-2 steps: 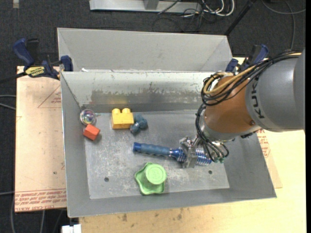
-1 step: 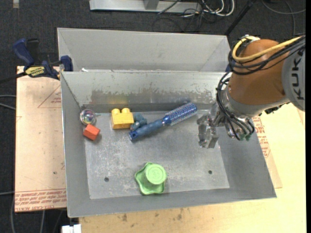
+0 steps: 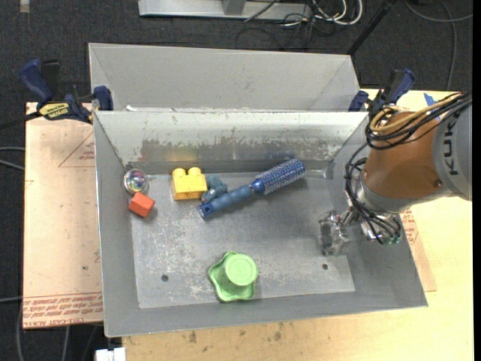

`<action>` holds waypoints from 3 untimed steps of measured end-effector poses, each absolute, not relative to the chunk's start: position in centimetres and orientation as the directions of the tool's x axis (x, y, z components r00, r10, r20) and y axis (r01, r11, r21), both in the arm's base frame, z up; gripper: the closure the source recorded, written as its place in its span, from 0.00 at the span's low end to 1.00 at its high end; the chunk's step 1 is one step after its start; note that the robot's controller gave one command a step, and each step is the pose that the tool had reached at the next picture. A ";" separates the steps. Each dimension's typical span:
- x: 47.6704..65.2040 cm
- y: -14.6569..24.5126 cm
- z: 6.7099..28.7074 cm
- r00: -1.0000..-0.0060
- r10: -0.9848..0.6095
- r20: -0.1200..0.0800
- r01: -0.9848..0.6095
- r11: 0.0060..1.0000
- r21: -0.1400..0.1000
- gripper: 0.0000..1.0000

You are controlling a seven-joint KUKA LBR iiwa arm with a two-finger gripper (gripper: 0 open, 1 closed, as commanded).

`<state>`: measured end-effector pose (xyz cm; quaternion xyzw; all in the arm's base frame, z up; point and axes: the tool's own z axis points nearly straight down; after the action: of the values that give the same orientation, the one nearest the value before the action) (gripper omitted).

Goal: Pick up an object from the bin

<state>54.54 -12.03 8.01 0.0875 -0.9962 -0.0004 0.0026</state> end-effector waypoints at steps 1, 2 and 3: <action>54.8 -11.7 8.5 -0.984 -0.179 -0.001 -0.179 0.984 0.001 0.00; 61.0 -3.8 10.6 -0.976 -0.219 -0.011 -0.219 0.976 0.002 0.00; 64.7 1.6 8.8 -0.972 -0.236 -0.010 -0.236 0.972 0.000 0.00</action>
Offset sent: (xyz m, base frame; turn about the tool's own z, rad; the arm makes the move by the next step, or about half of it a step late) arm 0.0000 0.0000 0.0000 0.0000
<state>64.66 1.57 8.81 0.1188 -0.9929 -0.0009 -0.0052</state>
